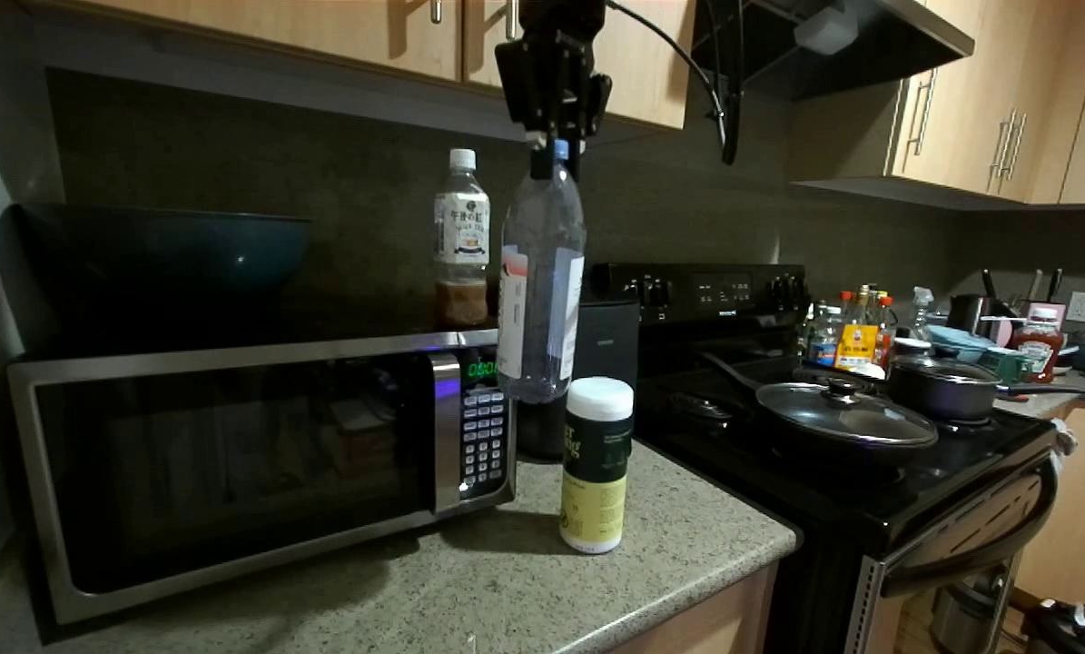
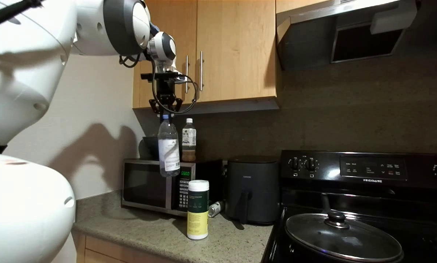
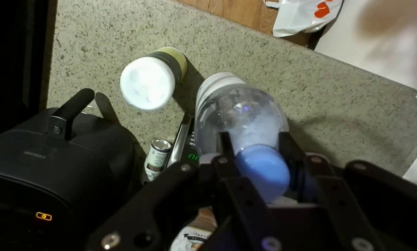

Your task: Move the water bottle to the left and move the yellow container to the right

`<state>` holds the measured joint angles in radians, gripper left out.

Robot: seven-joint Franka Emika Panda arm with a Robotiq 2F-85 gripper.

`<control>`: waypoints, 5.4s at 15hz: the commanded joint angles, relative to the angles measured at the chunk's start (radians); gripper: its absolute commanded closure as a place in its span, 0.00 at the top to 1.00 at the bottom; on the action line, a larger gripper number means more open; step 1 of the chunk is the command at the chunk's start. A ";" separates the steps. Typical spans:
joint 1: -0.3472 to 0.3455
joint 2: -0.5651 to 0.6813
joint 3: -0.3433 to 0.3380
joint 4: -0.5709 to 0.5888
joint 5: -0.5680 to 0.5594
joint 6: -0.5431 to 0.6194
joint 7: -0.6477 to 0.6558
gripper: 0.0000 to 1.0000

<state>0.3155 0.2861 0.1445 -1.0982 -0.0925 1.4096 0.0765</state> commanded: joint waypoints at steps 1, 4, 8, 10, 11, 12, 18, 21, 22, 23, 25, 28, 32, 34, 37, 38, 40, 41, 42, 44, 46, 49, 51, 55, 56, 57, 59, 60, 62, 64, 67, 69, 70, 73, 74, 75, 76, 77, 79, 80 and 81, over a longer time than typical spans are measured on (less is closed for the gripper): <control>0.008 0.085 -0.004 0.068 -0.052 -0.007 -0.059 0.12; 0.002 0.134 -0.012 0.084 -0.073 0.016 -0.060 0.12; 0.003 0.144 -0.018 0.071 -0.088 0.013 -0.029 0.37; 0.003 0.151 -0.019 0.080 -0.092 0.013 -0.029 0.37; 0.003 0.152 -0.019 0.082 -0.092 0.013 -0.029 0.37; 0.003 0.152 -0.019 0.084 -0.092 0.013 -0.029 0.12; 0.013 0.198 0.028 0.057 -0.028 0.050 -0.037 0.12; 0.021 0.217 0.044 0.027 -0.010 0.083 -0.027 0.12; 0.022 0.223 0.046 0.018 -0.005 0.095 -0.023 0.12; 0.022 0.229 0.048 0.010 -0.002 0.104 -0.025 0.12; 0.020 0.236 0.051 -0.010 0.005 0.129 -0.023 0.12; 0.018 0.243 0.049 -0.041 0.009 0.144 -0.020 0.12; 0.016 0.251 0.046 -0.078 0.003 0.165 -0.022 0.12; 0.017 0.258 0.042 -0.093 -0.002 0.176 -0.022 0.12; 0.016 0.261 0.039 -0.113 0.000 0.199 -0.024 0.12; 0.015 0.261 0.039 -0.118 -0.001 0.209 -0.027 0.12; 0.016 0.262 0.038 -0.124 -0.005 0.224 -0.030 0.12; 0.016 0.263 0.038 -0.125 -0.004 0.227 -0.029 0.12; 0.016 0.263 0.037 -0.126 -0.005 0.231 -0.029 0.62; 0.016 0.264 0.038 -0.124 -0.003 0.233 -0.030 0.68; 0.014 0.264 0.038 -0.123 0.000 0.233 -0.031 0.81; 0.012 0.264 0.039 -0.123 0.003 0.234 -0.031 0.98; 0.010 0.264 0.040 -0.118 0.007 0.226 -0.032 1.00; 0.022 0.225 0.029 -0.105 -0.018 0.080 -0.005 1.00; 0.026 0.203 0.025 -0.113 -0.027 0.045 0.003 1.00; 0.028 0.185 0.024 -0.117 -0.032 0.016 0.011 1.00; 0.031 0.147 0.019 -0.124 -0.042 -0.037 0.032 1.00; 0.033 0.131 0.017 -0.127 -0.045 -0.057 0.043 1.00; 0.031 0.107 0.014 -0.133 -0.042 -0.092 0.064 1.00; 0.026 0.087 0.010 -0.147 -0.033 -0.110 0.083 1.00; 0.028 0.117 0.008 -0.103 -0.041 -0.101 0.071 1.00; 0.028 0.111 0.002 -0.115 -0.043 -0.101 0.075 1.00; 0.028 0.111 0.002 -0.117 -0.043 -0.101 0.076 1.00; 0.022 0.099 -0.002 -0.141 -0.038 -0.097 0.085 1.00; 0.015 0.081 -0.007 -0.175 -0.026 -0.088 0.105 1.00; 0.009 0.068 -0.013 -0.202 -0.016 -0.079 0.119 1.00; 0.003 0.052 -0.020 -0.242 -0.005 -0.062 0.139 1.00; -0.005 0.038 -0.027 -0.278 0.010 -0.045 0.164 1.00; -0.016 0.018 -0.041 -0.342 0.034 -0.009 0.210 1.00; -0.022 0.008 -0.047 -0.376 0.050 0.014 0.235 1.00; -0.026 -0.002 -0.056 -0.411 0.061 0.039 0.266 1.00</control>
<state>0.3099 0.3643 0.1019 -1.3579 -0.0797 1.3681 0.2602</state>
